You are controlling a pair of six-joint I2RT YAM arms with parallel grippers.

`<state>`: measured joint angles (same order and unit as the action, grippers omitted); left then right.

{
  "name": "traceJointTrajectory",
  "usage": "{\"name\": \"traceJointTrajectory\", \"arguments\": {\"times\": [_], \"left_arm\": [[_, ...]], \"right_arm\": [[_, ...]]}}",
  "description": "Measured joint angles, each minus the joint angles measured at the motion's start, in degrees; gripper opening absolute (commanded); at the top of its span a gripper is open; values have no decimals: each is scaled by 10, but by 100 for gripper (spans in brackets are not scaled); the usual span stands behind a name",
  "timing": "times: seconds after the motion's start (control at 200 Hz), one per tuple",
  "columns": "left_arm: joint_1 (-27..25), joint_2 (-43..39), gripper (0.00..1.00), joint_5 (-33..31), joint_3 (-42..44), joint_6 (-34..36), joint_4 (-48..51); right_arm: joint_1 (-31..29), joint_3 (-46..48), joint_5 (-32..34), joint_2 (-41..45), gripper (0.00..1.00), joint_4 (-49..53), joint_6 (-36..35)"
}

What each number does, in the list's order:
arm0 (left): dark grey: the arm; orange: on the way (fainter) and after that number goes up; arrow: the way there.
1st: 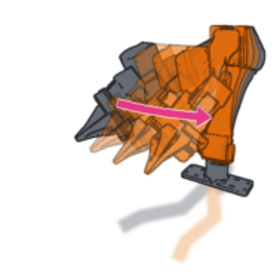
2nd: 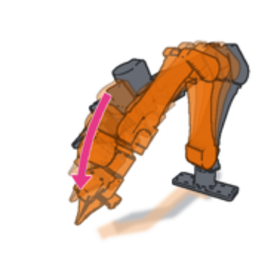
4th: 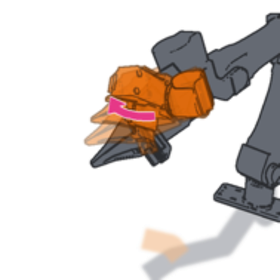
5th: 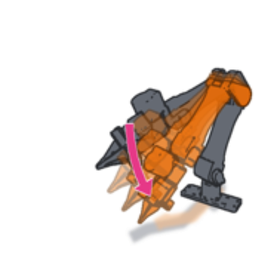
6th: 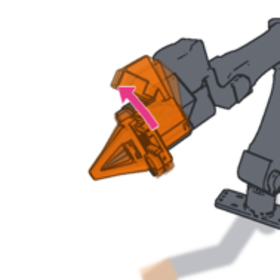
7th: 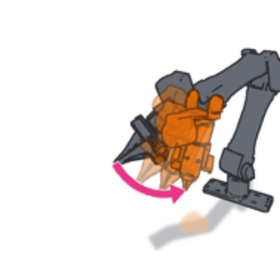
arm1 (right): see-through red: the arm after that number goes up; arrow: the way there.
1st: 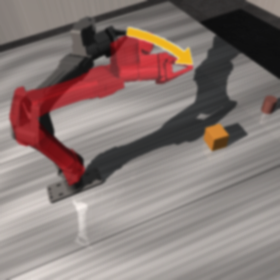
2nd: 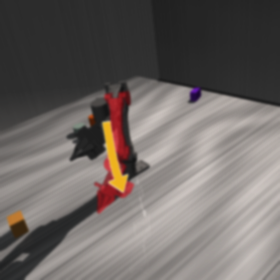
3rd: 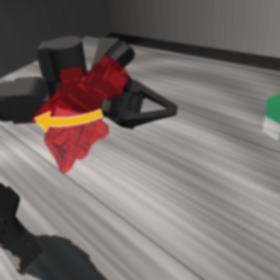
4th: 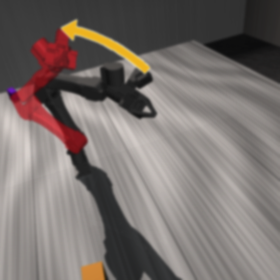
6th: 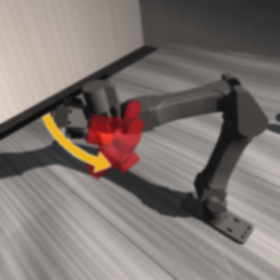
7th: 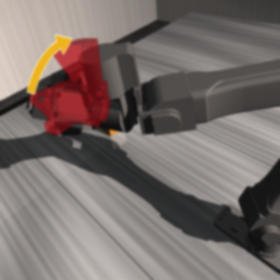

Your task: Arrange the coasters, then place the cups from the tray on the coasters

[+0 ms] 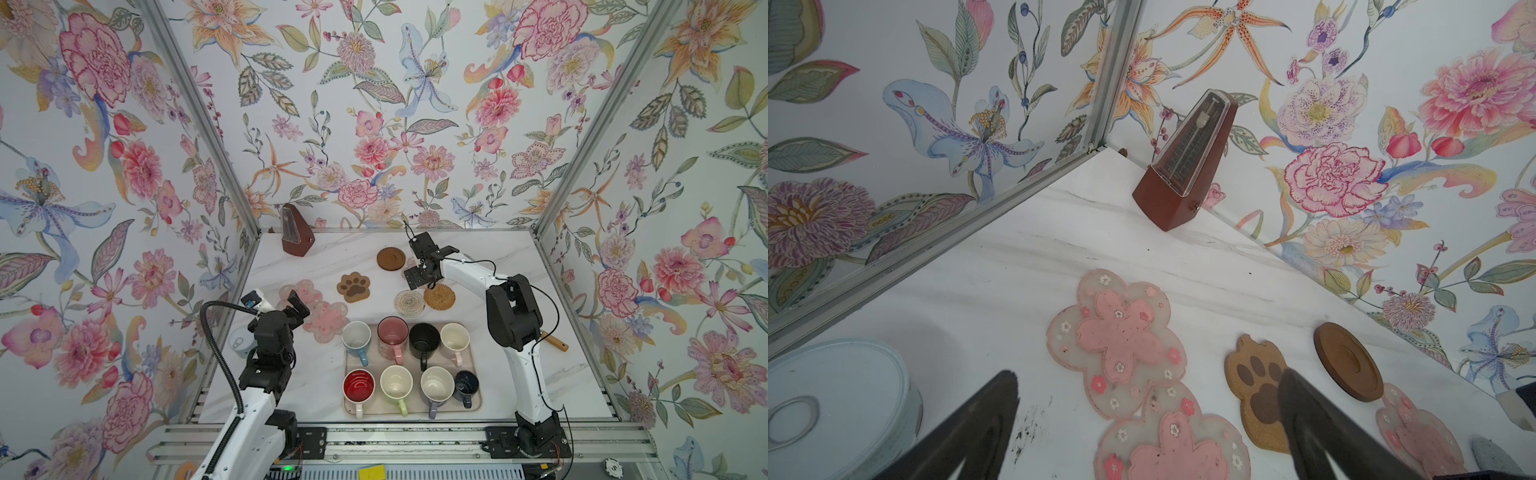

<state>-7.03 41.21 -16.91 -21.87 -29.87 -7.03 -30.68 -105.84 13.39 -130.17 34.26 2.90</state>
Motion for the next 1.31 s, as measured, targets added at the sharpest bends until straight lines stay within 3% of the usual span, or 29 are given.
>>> {"name": "traceJointTrajectory", "arguments": {"times": [0.906, 1.306], "left_arm": [[3, -4, 99, 0, 0, 0, 6], [3, 9, 99, 0, 0, 0, 12]], "right_arm": [[20, -96, 10, -84, 99, 2, -5], [56, -189, -44, -146, 99, -3, 24]]}}
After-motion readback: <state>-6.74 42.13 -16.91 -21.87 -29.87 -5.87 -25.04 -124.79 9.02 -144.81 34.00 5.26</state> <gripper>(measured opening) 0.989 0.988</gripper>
